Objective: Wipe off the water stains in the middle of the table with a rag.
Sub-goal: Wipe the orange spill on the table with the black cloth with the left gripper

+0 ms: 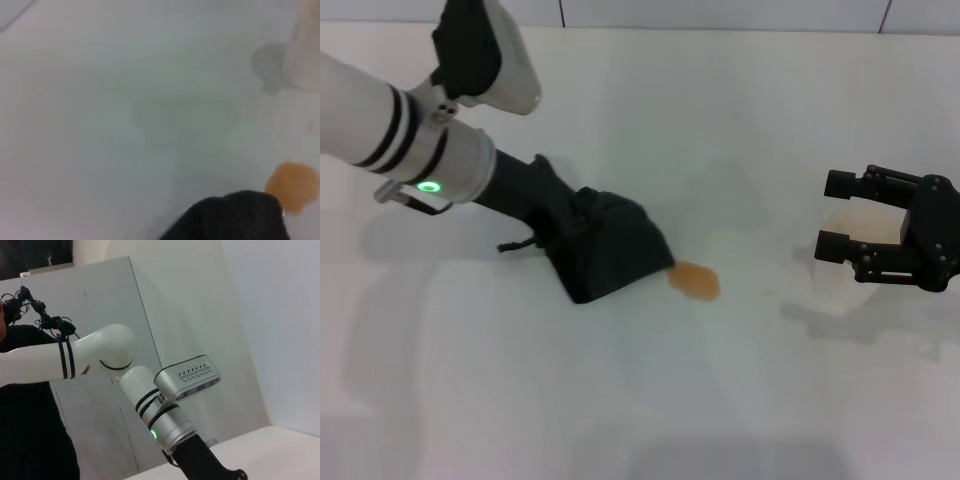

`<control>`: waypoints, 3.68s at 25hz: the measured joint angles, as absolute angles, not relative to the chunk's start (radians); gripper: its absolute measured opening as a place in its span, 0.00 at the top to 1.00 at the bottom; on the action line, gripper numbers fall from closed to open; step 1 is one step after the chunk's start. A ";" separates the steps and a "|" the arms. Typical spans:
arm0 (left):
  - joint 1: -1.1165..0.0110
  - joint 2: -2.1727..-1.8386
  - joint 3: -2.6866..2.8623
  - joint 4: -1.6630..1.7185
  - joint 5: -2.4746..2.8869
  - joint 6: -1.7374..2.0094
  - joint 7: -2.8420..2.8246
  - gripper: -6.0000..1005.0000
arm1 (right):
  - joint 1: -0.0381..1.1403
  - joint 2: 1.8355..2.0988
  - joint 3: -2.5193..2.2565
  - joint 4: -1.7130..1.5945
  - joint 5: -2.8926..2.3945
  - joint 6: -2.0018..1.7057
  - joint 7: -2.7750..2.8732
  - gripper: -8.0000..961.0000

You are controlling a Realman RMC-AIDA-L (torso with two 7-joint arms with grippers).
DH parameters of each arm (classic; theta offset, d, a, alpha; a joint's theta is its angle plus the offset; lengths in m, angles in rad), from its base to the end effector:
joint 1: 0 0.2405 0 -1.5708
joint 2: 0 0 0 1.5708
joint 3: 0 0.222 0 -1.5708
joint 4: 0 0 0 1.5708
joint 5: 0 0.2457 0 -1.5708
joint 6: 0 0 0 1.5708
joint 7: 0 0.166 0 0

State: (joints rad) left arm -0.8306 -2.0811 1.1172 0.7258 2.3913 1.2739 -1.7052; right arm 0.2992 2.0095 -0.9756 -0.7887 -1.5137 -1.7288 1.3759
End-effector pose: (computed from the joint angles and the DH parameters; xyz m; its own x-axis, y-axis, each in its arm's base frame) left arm -0.1821 0.4143 -0.0565 0.9691 0.2082 -0.1321 0.1797 -0.9632 -0.1999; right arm 0.2354 0.3094 0.0430 0.6825 -0.2183 -0.6976 -0.3812 -0.9206 -0.0848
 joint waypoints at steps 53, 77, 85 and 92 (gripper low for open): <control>-0.790 -2.047 1.258 0.589 2.151 1.167 -1.585 0.96 | 0.297 2.009 -0.999 -0.782 -1.517 -1.758 1.403 0.22; -0.904 -2.090 1.436 0.534 1.947 1.150 -1.471 0.96 | 0.299 2.009 -1.021 -0.781 -1.514 -1.750 1.404 0.22; -0.895 -2.079 1.432 0.504 1.953 1.097 -1.469 0.96 | 0.299 2.009 -1.022 -0.783 -1.514 -1.755 1.404 0.22; -0.889 -2.069 1.421 0.502 1.972 1.074 -1.472 0.96 | 0.298 2.010 -1.022 -0.781 -1.514 -1.758 1.404 0.22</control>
State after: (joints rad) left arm -0.8892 -2.0693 1.4210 0.5020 1.9718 1.0735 -1.4723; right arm 0.2975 2.0095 -1.0225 -0.7813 -1.5139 -1.7581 1.4036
